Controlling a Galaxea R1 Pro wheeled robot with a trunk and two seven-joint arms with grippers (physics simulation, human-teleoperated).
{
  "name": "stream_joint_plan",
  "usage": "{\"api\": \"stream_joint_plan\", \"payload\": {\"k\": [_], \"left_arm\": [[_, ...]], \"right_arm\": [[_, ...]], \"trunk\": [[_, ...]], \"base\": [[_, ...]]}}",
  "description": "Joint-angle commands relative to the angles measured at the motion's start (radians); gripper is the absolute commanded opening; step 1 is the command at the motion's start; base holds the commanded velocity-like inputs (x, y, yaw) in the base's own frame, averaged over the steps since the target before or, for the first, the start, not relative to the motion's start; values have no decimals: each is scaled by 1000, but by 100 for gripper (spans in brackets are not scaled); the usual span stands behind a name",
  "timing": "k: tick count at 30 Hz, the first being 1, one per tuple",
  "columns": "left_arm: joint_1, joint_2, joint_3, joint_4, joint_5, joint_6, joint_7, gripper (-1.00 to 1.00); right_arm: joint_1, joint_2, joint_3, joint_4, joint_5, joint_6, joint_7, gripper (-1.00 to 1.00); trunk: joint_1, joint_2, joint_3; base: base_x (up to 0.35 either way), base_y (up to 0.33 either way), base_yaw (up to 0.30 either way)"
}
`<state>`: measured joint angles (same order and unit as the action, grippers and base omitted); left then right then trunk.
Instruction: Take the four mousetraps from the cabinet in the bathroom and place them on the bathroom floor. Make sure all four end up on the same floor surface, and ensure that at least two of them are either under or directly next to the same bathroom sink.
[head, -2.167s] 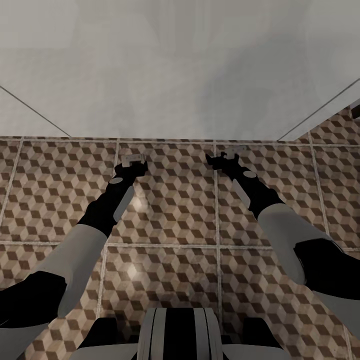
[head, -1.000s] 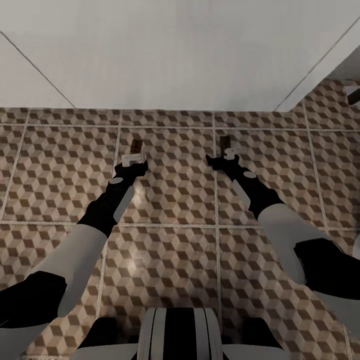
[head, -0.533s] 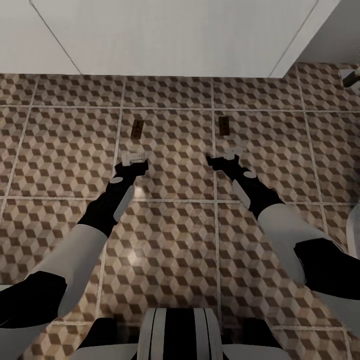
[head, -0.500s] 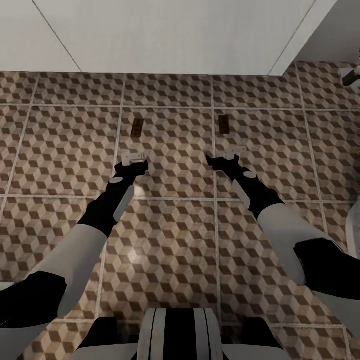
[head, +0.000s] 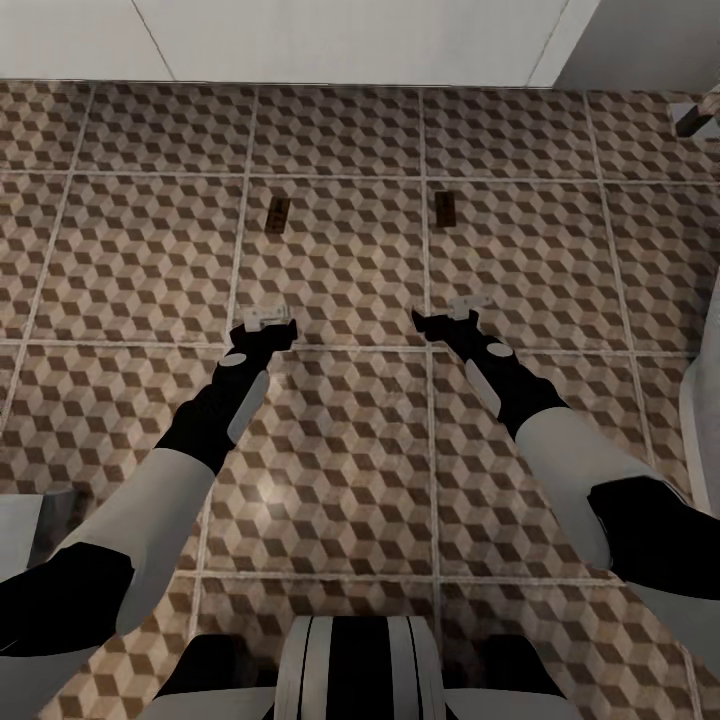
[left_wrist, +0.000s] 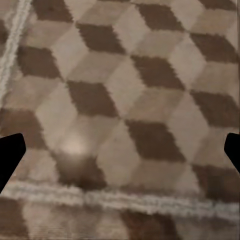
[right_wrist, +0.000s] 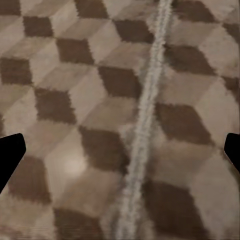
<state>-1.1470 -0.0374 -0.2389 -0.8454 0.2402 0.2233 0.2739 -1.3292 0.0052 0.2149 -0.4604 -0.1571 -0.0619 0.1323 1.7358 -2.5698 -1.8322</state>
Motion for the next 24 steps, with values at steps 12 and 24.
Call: {"api": "stream_joint_plan", "payload": {"k": [12,24], "left_arm": [[0,1,-5,-2,10,3,7,100],[0,-5,-14,-15,10,3,8,100]], "right_arm": [[-1,-2,4,7,-10,-3,1,100],[-1,-4,4,8,-10,-3,1,100]], "trunk": [[-1,0,0],[-1,0,0]], "base": [[-97,0,0],[-69,0,0]]}}
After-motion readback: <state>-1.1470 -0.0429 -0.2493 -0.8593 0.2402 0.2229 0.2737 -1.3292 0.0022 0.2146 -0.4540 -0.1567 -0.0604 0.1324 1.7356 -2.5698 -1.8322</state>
